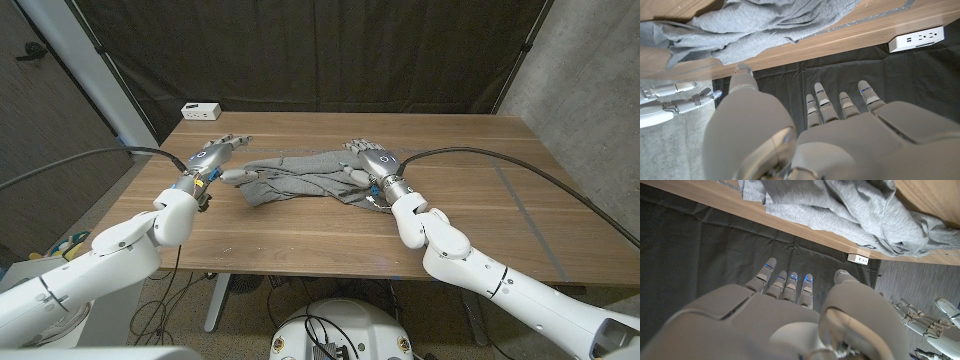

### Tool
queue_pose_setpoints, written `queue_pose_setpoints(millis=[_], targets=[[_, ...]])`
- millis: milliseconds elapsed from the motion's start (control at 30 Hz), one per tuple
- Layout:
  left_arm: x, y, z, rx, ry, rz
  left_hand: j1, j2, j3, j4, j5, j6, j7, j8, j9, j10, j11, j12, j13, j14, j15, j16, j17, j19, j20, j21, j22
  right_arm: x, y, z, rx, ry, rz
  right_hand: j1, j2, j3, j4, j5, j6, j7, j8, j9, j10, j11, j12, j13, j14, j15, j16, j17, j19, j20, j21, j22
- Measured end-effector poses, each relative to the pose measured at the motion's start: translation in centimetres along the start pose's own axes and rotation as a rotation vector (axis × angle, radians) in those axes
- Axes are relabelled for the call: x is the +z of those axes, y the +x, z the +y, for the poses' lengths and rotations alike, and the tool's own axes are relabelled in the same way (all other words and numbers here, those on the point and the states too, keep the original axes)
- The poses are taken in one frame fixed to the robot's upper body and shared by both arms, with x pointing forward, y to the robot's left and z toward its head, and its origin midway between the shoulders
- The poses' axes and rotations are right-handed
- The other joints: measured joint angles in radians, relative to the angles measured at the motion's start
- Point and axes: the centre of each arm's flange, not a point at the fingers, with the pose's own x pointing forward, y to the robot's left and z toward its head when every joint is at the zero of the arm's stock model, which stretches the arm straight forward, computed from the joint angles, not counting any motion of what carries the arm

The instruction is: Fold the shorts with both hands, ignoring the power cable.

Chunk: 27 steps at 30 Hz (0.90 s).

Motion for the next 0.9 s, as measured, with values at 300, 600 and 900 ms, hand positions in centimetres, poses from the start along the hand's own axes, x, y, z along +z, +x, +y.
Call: queue_pose_setpoints(millis=[300, 600, 900], targets=[[0.1, 0.1, -0.6, -0.02, 0.045, 0.021, 0.032, -0.005, -0.016, -0.016, 0.036, 0.057, 0.016, 0.0, 0.0, 0.056, -0.004, 0.0, 0.0, 0.022, -0.011, 0.0, 0.0, 0.027, -0.002, -0.008, 0.0, 0.0, -0.3, 0.7, 0.031, 0.0, 0.005, -0.004, 0.004, 0.004, 0.004, 0.0, 0.0, 0.0, 0.0, 0.0, 0.0, 0.0, 0.004, 0.0, 0.0, 0.0, 0.004, -0.008, 0.0, 0.0, -0.004, 0.0], [0.5, 0.4, -1.3, -0.048, 0.067, 0.026, 0.043, -0.001, -0.035, -0.021, 0.059, 0.109, 0.008, 0.003, 0.0, 0.091, -0.009, -0.007, 0.0, 0.045, -0.024, 0.0, 0.0, 0.037, -0.002, -0.015, 0.0, -0.1, -0.6, 1.6, 0.087, 0.011, 0.013, -0.017, -0.001, 0.004, 0.004, 0.0, -0.005, -0.006, 0.0, 0.0, 0.004, 0.004, 0.004, 0.0, 0.004, -0.004, 0.004, -0.018, 0.0, 0.0, -0.008, 0.0], [0.6, 0.5, -1.9, -0.074, 0.092, 0.032, 0.062, -0.004, -0.062, -0.025, 0.081, 0.191, 0.031, 0.013, 0.001, 0.138, -0.009, -0.007, 0.0, 0.08, -0.038, 0.0, 0.0, 0.061, -0.008, -0.023, 0.0, -0.1, -0.8, 2.4, 0.116, 0.023, 0.02, -0.026, 0.0, 0.008, 0.008, 0.0, -0.005, -0.006, 0.0, 0.0, 0.005, 0.006, 0.004, 0.0, 0.004, -0.004, 0.011, -0.022, -0.005, -0.005, -0.015, 0.0]])
